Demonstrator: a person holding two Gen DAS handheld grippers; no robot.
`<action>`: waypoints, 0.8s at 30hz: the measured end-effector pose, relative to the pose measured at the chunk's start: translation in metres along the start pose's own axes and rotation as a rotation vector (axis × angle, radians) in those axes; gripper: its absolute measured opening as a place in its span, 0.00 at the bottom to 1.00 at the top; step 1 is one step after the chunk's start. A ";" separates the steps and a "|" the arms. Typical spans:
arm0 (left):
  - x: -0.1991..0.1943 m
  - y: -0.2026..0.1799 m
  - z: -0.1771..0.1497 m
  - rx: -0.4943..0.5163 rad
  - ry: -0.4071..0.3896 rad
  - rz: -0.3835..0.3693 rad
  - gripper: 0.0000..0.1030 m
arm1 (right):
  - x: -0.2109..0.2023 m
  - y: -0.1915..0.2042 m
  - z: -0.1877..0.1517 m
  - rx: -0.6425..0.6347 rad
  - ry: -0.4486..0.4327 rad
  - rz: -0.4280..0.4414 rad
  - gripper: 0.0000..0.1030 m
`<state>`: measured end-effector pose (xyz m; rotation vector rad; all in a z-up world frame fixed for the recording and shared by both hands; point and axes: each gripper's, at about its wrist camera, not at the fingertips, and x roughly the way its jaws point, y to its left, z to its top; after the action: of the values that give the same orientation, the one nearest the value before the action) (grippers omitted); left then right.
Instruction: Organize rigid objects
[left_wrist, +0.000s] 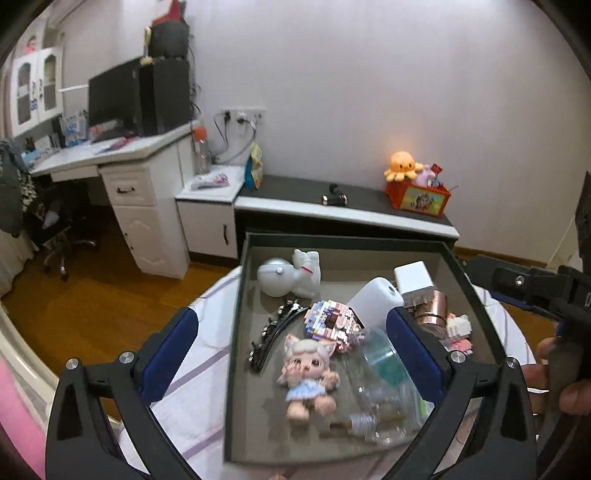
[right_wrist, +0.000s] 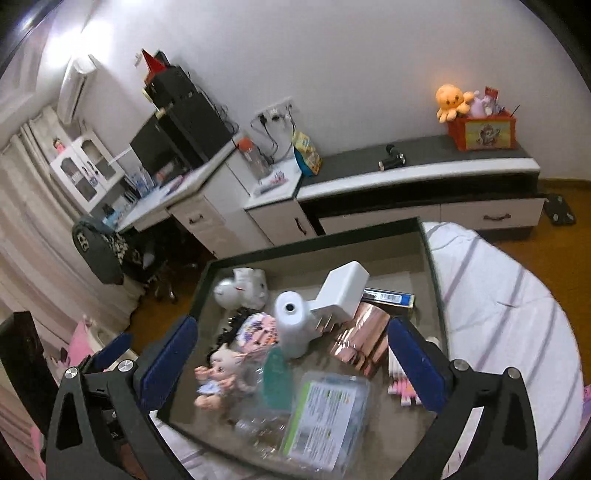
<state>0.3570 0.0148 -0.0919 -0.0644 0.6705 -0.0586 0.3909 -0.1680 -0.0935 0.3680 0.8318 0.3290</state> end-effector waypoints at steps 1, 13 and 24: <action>-0.010 0.001 -0.001 -0.004 -0.013 0.001 1.00 | -0.012 0.007 -0.003 -0.017 -0.019 -0.021 1.00; -0.153 0.000 -0.042 -0.015 -0.156 0.037 1.00 | -0.141 0.058 -0.081 -0.199 -0.220 -0.269 1.00; -0.242 0.000 -0.099 -0.021 -0.214 0.053 1.00 | -0.215 0.093 -0.152 -0.284 -0.289 -0.314 1.00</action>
<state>0.1062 0.0291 -0.0190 -0.0714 0.4583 0.0066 0.1269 -0.1480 -0.0065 0.0150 0.5381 0.0936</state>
